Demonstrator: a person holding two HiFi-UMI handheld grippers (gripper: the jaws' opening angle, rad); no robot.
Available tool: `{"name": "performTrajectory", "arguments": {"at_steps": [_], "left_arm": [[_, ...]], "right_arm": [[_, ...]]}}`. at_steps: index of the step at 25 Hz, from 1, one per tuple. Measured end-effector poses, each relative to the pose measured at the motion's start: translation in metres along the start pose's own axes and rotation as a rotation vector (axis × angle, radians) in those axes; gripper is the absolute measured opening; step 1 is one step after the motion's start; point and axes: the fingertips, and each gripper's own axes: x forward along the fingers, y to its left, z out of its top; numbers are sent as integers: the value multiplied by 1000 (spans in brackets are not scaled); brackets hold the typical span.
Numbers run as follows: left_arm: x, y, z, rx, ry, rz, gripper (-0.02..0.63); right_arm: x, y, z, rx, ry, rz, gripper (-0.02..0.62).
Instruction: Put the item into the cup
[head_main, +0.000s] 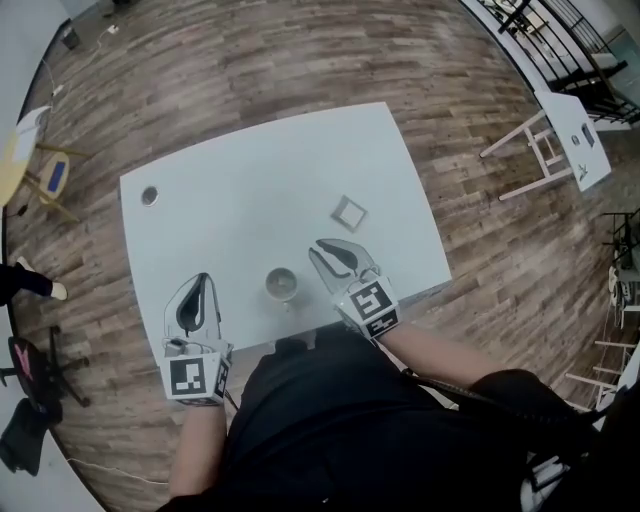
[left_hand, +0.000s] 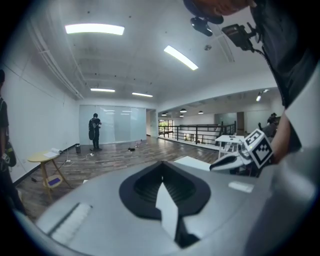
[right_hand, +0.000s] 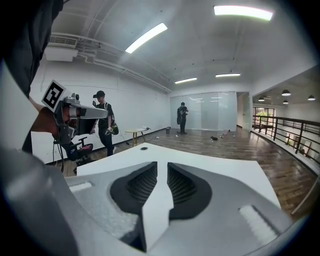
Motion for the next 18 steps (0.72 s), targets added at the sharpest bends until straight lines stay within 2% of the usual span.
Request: {"name": "performTrajectory", "arguments": {"at_steps": [12,15,18], "left_arm": [[1,10,23,16,-60,29,2],[3,12,25,16,-59,21,1],[6,14,31,39,-70,10,2]], "right_arm": [[-31,-62,38,1,-115,-176,67],[-42,-76,39,22,-128,-230,67],[-53,-85,46,-1,-149,-275,66]]}}
